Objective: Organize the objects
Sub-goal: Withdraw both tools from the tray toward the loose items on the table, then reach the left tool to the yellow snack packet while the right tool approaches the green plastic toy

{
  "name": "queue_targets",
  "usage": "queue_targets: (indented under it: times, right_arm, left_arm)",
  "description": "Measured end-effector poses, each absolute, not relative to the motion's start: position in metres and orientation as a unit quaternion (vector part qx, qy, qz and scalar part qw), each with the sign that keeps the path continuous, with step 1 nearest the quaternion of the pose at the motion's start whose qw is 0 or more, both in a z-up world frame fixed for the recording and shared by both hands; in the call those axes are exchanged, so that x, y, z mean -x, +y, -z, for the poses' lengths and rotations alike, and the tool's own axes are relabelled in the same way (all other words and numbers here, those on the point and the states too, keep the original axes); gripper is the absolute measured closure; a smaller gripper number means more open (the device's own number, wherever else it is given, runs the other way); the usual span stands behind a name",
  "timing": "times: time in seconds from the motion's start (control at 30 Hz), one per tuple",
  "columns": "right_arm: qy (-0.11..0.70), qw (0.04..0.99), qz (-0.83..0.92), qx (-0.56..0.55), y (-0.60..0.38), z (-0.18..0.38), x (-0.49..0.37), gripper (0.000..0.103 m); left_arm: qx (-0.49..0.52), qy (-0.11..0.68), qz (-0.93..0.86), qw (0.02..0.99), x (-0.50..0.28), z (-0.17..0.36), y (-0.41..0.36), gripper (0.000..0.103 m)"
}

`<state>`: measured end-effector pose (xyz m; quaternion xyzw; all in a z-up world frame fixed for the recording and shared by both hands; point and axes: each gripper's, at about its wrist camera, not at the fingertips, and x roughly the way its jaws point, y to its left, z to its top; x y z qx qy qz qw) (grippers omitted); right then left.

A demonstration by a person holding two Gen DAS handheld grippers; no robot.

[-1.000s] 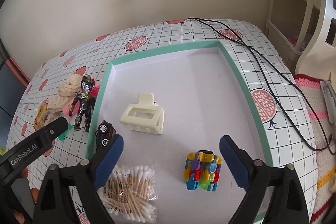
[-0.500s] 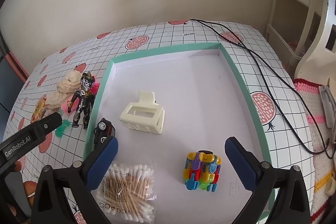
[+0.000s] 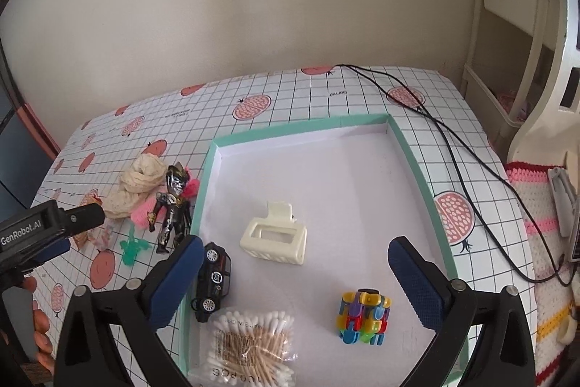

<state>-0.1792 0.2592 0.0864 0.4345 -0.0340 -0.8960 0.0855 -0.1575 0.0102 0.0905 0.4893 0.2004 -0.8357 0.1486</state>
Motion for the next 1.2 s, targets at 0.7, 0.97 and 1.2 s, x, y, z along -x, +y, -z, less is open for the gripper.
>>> queue_targets:
  times: [0.7, 0.97, 1.2]
  right_arm:
    - [-0.042, 0.098, 0.860, -0.500, 0.201, -0.103, 0.214, 0.000]
    - [-0.017, 0.116, 0.845, -0.521, 0.158, -0.089, 0.215, 0.000]
    - [-0.001, 0.145, 0.838, -0.526, 0.118, -0.078, 0.212, 0.000]
  left_arm:
    - [-0.485, 0.226, 0.824, 0.185, 0.185, -0.103, -0.077, 0.007]
    - [-0.491, 0.255, 0.804, 0.219, 0.168, -0.089, -0.145, 0.007]
    - [-0.496, 0.285, 0.778, 0.258, 0.152, -0.070, -0.192, 0.007]
